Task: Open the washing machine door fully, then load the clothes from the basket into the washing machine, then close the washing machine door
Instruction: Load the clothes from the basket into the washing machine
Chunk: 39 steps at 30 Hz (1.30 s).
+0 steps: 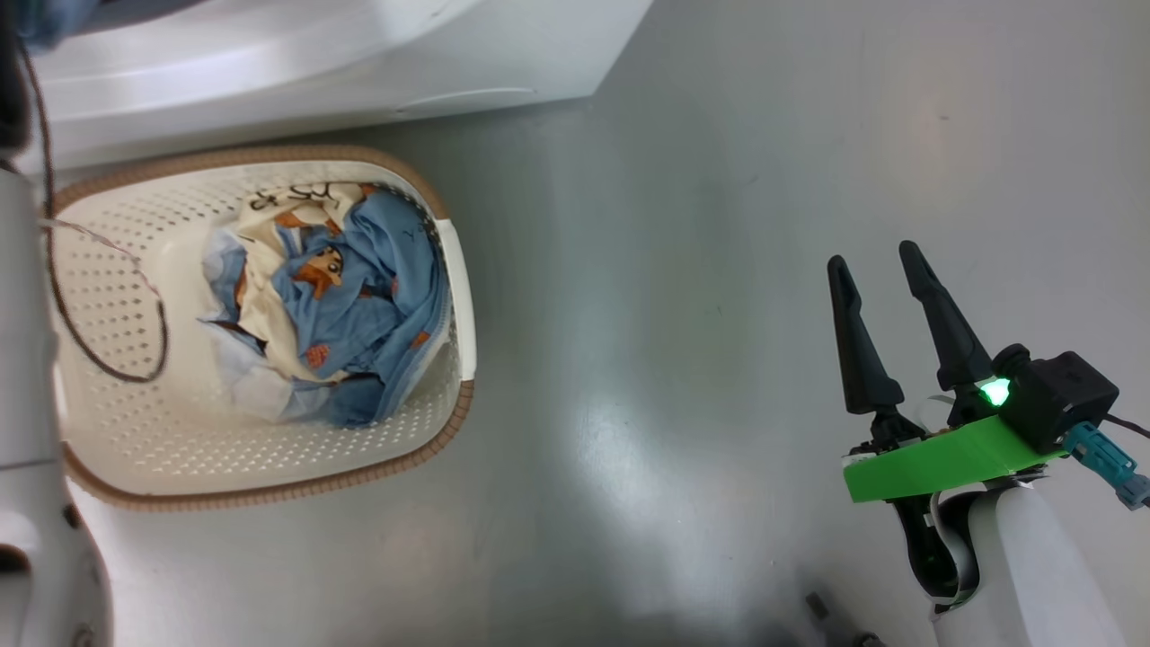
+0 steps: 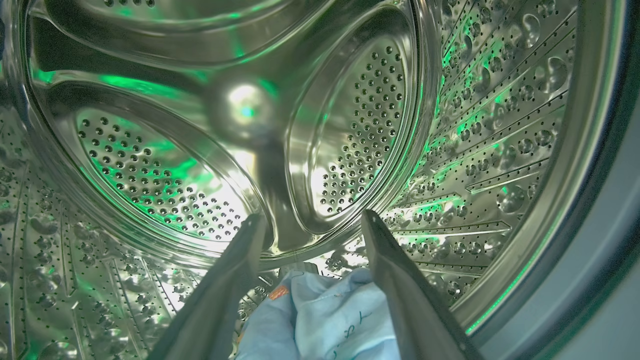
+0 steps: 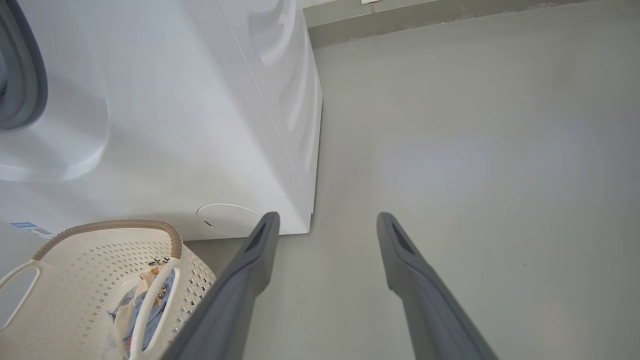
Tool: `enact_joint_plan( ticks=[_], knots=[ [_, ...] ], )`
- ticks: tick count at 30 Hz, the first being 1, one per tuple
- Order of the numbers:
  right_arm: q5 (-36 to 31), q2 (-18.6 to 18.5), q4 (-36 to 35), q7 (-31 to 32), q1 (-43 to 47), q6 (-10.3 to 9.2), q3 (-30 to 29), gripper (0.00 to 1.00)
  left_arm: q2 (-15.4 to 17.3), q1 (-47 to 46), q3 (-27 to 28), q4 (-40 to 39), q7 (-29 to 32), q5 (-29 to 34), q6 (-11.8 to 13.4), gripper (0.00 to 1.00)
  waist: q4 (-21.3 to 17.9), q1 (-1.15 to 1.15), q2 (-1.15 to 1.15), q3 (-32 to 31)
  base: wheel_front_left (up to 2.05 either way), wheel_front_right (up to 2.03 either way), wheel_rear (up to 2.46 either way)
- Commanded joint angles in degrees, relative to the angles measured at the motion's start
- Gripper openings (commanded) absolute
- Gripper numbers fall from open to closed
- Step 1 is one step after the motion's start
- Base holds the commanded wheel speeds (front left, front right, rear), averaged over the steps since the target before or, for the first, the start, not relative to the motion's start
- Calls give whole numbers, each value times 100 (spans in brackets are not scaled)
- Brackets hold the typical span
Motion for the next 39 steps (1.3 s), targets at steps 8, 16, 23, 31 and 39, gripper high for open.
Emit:
enact_joint_plan(
  ticks=[8,16,23,31,39],
  knots=[
    [-26,4,-22,-27,40,9,5,100,64,677,179,-607,-21,-46,-16,100,211,0,0,-274,0,0,0],
    [-18,4,-11,-27,62,9,-25,100,-89,1381,287,-1178,-21,90,1,100,317,0,0,-388,0,0,0],
    [-11,4,-13,-27,84,9,-37,100,-229,1994,441,-1623,-21,158,11,100,368,0,0,-455,0,0,0],
    [-19,4,-18,-27,99,9,-21,100,-413,2818,713,-2159,-22,213,28,100,383,0,0,-512,0,0,0],
    [-6,4,-3,-27,86,9,21,100,-594,3718,913,-2601,-22,277,38,100,355,0,0,-548,0,0,0]
  ],
)
